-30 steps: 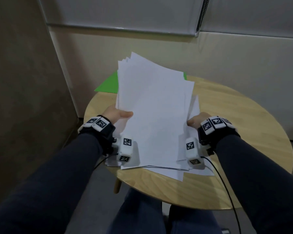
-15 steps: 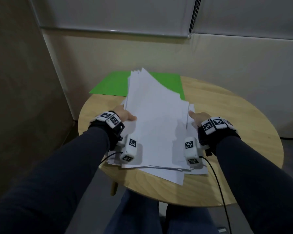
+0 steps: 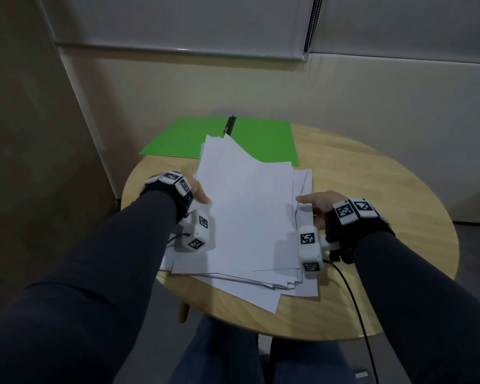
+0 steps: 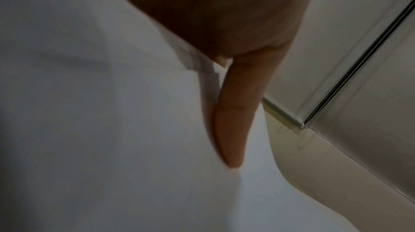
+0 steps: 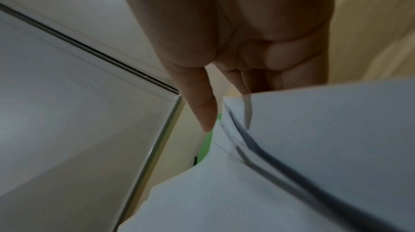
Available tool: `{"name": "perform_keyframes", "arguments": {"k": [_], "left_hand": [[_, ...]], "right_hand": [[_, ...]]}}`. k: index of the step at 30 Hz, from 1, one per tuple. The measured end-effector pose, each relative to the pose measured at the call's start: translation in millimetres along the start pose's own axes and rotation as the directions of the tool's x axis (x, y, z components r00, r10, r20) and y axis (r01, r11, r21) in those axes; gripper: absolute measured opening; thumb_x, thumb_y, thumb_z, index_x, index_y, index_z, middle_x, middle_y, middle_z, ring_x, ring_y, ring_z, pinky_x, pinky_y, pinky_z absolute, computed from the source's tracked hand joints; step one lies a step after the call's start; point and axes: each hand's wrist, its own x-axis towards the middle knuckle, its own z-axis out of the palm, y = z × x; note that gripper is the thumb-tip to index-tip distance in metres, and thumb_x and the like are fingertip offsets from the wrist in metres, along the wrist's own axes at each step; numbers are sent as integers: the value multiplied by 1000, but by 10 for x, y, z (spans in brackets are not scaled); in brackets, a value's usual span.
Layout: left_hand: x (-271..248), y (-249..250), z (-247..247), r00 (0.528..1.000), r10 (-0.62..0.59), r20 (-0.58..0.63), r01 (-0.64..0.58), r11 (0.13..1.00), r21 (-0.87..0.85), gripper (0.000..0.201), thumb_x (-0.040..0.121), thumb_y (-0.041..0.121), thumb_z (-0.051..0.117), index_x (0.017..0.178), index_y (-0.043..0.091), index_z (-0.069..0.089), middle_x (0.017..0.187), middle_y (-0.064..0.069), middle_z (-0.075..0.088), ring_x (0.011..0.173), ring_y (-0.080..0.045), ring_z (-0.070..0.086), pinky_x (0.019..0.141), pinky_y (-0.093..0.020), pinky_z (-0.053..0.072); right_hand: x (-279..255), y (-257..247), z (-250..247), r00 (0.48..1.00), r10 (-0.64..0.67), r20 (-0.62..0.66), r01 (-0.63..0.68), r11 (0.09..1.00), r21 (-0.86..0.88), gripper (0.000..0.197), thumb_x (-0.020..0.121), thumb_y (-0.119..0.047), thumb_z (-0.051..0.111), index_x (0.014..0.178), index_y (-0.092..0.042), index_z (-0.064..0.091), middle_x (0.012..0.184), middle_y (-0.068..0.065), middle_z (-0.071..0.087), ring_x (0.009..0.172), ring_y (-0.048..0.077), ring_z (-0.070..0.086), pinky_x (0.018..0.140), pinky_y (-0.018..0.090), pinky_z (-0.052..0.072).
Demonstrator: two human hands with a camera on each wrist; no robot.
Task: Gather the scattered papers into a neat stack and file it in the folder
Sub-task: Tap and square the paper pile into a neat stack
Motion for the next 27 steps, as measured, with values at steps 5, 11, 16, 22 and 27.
{"name": "perform_keyframes", "arguments": {"k": [5, 11, 16, 22, 27], "left_hand": [[223, -33, -78, 991, 130, 33, -131, 991, 34, 81, 38, 37, 84, 114, 13, 66, 116, -6, 69, 105, -31, 64, 103, -44, 44], [12, -55, -158, 988, 64, -141, -22, 959, 283, 94, 61, 47, 80, 142, 20, 40, 151, -8, 34, 135, -33, 38, 112, -44, 34], [4, -29, -155, 988, 52, -144, -6, 954, 300, 90, 68, 44, 78, 143, 14, 37, 149, -14, 31, 134, -35, 39, 111, -44, 36], [492, -251, -158, 998, 23, 61, -29, 995, 96, 106, 18, 53, 89, 116, 25, 63, 116, -3, 69, 106, -31, 63, 101, -46, 45], [389, -264, -164, 989, 113, 98, -107, 992, -66, 79, 33, 43, 87, 106, 20, 70, 109, -5, 72, 104, -31, 66, 102, -45, 45]], "right_hand": [[-130, -125, 191, 1000, 13, -10, -15, 968, -250, 36, 84, -33, 67, 110, -8, 63, 112, 9, 63, 106, 27, 57, 84, 30, 42], [-186, -206, 259, 998, -54, -34, 33, 897, -441, 28, 93, -19, 57, 113, -1, 61, 139, 15, 50, 101, 17, 48, 71, 23, 44], [-145, -154, 287, 995, -71, -75, 31, 896, -444, 42, 99, -24, 44, 139, -11, 45, 147, 9, 43, 130, 26, 45, 100, 28, 40], [-78, -62, 190, 998, 21, -54, -35, 960, -279, 38, 75, -39, 75, 92, -7, 65, 101, 10, 59, 89, 26, 56, 72, 29, 43], [-99, -22, 175, 999, 22, -23, -28, 958, -284, 38, 81, -39, 70, 95, -6, 60, 87, 8, 54, 73, 22, 49, 64, 28, 40]]}}
